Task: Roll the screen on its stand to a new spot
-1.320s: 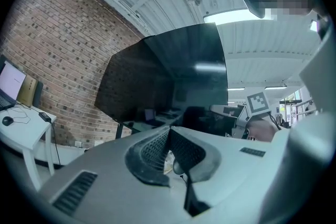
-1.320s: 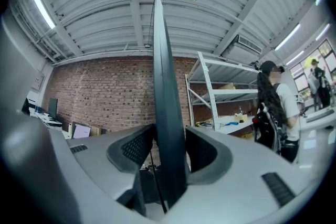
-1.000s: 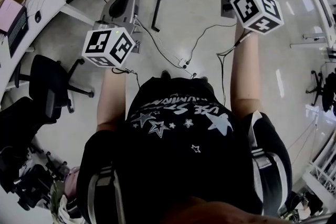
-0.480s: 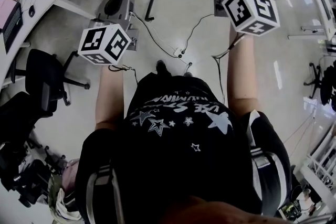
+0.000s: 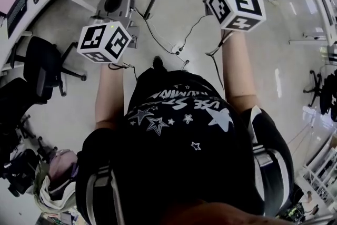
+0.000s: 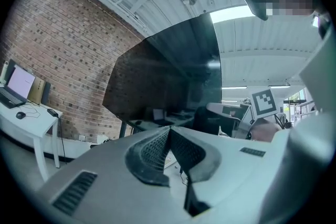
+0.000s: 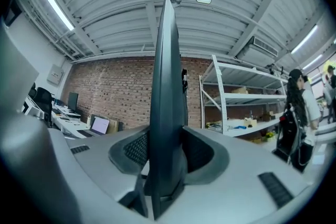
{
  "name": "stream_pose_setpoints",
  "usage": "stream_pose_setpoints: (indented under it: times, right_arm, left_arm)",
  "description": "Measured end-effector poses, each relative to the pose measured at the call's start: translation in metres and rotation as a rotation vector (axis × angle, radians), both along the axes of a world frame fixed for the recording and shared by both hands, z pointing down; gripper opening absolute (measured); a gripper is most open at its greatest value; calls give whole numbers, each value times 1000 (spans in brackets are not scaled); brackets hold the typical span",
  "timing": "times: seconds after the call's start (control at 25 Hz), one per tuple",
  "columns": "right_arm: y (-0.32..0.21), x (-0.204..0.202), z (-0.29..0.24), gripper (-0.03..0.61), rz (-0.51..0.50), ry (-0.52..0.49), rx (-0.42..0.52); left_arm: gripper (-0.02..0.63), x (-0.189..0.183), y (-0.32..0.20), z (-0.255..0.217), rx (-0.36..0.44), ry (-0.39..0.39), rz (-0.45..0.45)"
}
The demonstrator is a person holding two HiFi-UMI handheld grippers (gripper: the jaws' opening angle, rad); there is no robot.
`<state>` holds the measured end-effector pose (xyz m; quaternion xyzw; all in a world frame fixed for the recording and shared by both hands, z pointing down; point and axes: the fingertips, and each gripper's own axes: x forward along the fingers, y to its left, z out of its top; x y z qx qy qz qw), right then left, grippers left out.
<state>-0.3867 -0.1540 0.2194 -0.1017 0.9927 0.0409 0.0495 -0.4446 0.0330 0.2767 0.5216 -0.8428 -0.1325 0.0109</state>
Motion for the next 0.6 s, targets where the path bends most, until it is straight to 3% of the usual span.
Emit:
stream_pose_setpoints:
  times: [0.6]
  right_arm:
    - [7, 24, -1, 169, -97, 10, 24]
  left_arm:
    - [11, 65, 30, -5, 19, -8, -151]
